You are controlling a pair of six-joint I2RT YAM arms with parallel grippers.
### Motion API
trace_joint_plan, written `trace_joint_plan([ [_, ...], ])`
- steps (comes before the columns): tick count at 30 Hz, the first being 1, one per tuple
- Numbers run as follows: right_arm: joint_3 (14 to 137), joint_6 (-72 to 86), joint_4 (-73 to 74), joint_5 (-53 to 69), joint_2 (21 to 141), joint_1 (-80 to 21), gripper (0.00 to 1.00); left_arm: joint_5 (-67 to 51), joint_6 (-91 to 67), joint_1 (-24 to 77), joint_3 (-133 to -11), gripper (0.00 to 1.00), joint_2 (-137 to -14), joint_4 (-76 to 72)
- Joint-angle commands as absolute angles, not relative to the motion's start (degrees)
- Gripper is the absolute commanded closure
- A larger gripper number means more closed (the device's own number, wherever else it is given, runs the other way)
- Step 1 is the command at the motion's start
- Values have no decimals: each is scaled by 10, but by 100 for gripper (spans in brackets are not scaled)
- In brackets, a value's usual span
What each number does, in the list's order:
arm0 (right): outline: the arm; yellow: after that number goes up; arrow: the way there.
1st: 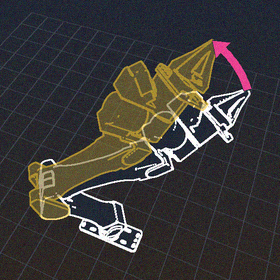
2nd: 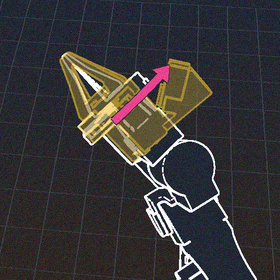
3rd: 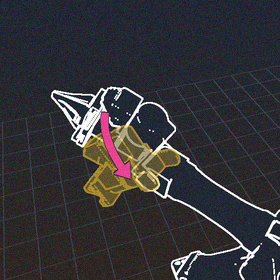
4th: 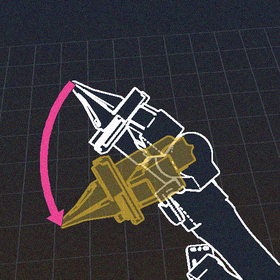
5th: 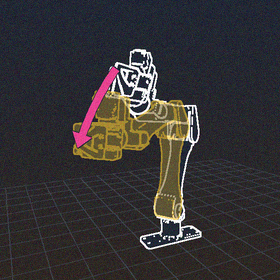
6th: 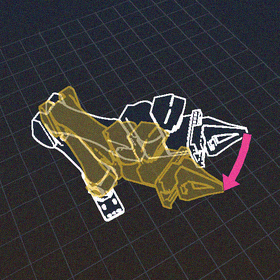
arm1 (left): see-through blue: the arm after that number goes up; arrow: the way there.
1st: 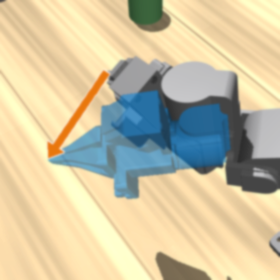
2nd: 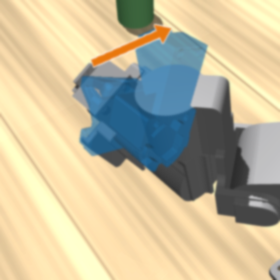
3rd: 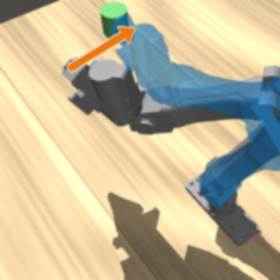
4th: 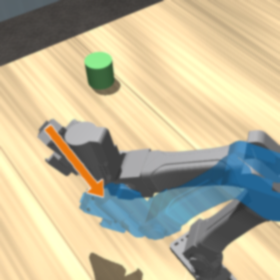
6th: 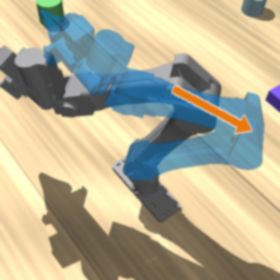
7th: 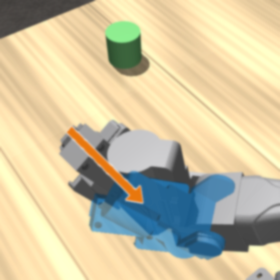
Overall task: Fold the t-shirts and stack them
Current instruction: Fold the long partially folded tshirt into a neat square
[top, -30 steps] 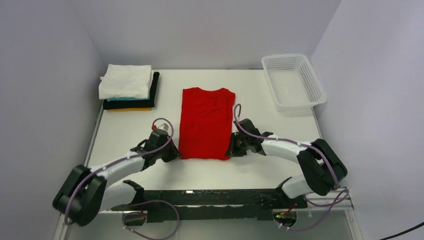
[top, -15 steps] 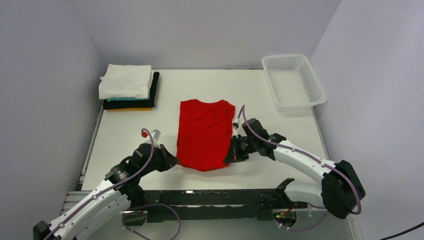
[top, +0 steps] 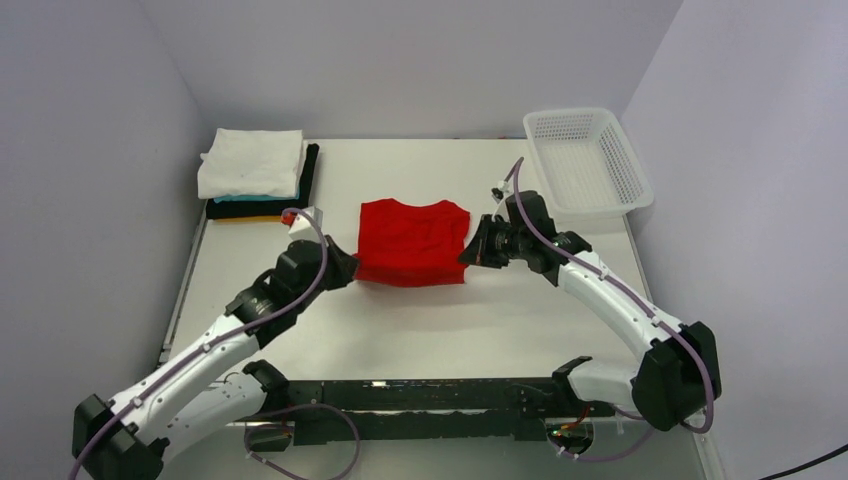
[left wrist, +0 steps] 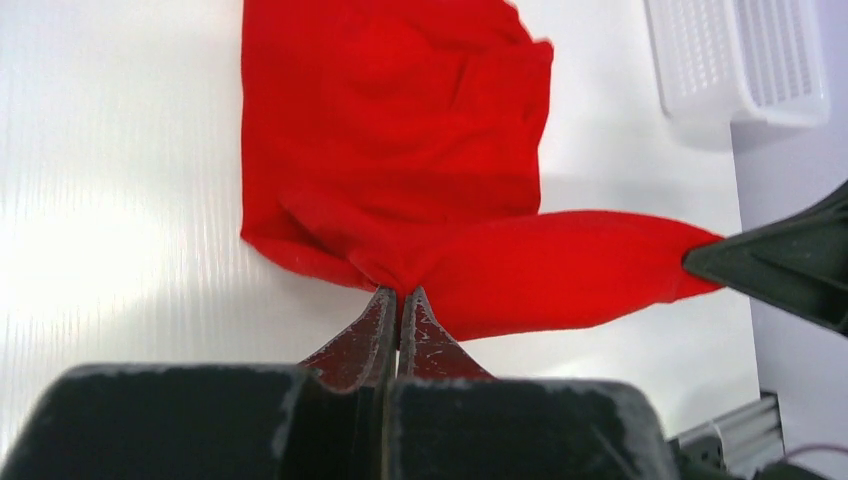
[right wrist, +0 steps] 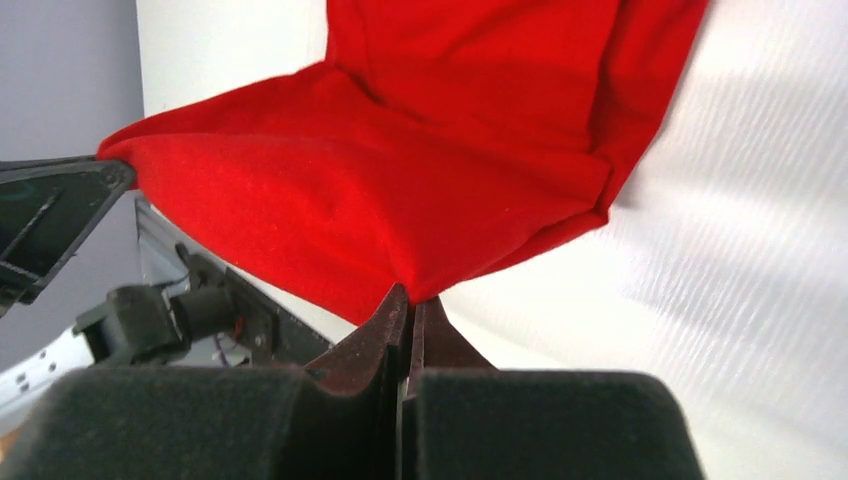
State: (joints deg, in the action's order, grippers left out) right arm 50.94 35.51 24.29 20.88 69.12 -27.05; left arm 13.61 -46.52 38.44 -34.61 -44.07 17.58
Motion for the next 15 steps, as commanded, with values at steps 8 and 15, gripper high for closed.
trace_joint_plan([
  [8, 595, 322, 191, 117, 760, -227, 100, 120, -399, 272, -455, 100, -594, 35],
  [15, 629, 323, 158, 113, 820, -205, 100, 87, -376, 231, -523, 100, -706, 16],
])
